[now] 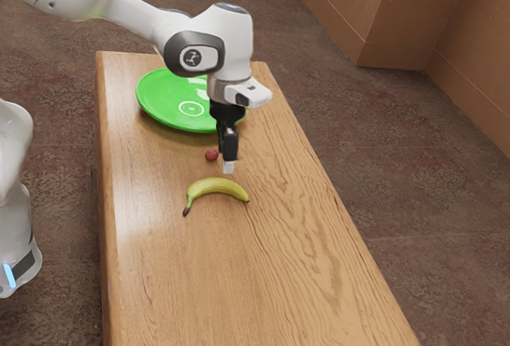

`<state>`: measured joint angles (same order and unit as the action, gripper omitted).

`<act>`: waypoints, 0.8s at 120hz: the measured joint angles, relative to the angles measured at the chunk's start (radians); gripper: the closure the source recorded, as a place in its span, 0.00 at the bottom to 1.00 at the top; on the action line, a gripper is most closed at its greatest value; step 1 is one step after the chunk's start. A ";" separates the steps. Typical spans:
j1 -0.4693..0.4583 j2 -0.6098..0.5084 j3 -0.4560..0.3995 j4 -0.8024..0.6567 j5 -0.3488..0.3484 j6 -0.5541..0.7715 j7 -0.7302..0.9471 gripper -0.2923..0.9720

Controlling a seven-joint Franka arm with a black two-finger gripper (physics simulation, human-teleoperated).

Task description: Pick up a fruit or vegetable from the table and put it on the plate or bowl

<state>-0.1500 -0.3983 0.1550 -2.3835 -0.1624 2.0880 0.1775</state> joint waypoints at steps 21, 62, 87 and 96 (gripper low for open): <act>0.028 -0.008 0.001 -0.055 -0.015 0.036 0.135 0.23; 0.033 0.086 0.003 -0.062 -0.059 0.061 0.307 0.26; 0.032 0.104 0.003 -0.061 -0.083 0.068 0.372 0.33; 0.032 0.106 0.002 -0.060 -0.086 0.072 0.390 0.34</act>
<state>-0.1182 -0.2920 0.1572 -2.4432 -0.2487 2.1598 0.5677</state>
